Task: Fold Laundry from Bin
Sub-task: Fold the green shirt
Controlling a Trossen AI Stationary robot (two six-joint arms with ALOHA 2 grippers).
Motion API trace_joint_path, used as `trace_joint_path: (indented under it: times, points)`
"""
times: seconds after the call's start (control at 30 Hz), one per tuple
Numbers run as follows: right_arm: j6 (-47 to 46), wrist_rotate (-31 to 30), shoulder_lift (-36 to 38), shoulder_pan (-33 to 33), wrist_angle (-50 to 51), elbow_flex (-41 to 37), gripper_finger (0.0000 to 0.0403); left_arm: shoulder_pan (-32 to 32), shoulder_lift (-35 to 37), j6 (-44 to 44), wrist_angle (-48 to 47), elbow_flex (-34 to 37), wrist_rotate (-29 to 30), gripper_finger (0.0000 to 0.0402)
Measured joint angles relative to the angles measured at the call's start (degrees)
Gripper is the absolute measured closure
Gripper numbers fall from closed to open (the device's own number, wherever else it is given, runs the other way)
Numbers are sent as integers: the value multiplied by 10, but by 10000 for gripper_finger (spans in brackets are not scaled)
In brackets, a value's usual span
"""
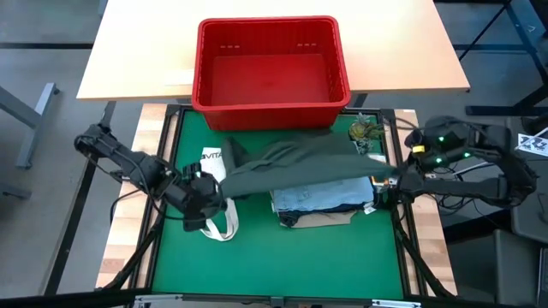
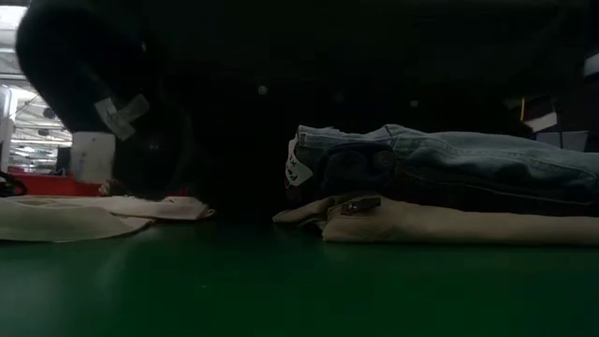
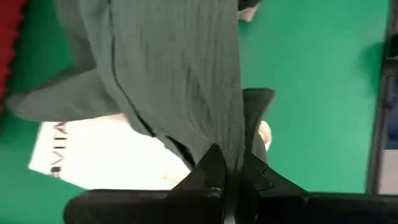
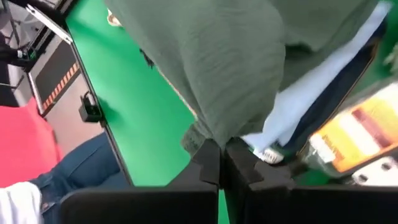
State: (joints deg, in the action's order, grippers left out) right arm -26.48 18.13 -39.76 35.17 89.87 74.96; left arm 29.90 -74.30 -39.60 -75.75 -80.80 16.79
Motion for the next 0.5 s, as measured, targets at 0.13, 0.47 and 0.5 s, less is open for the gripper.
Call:
trace_joint_path:
  times: [0.13,0.47,0.5]
  points:
    - [-20,20,26,-4,0,-52,402,27,0,-32,59,42,-24,402]
    - [-22,143,43,-3,0,-124,402,88,0,-123,126,85,-63,402]
    - [-20,149,43,-3,-1,-129,402,94,0,-135,126,85,-63,402]
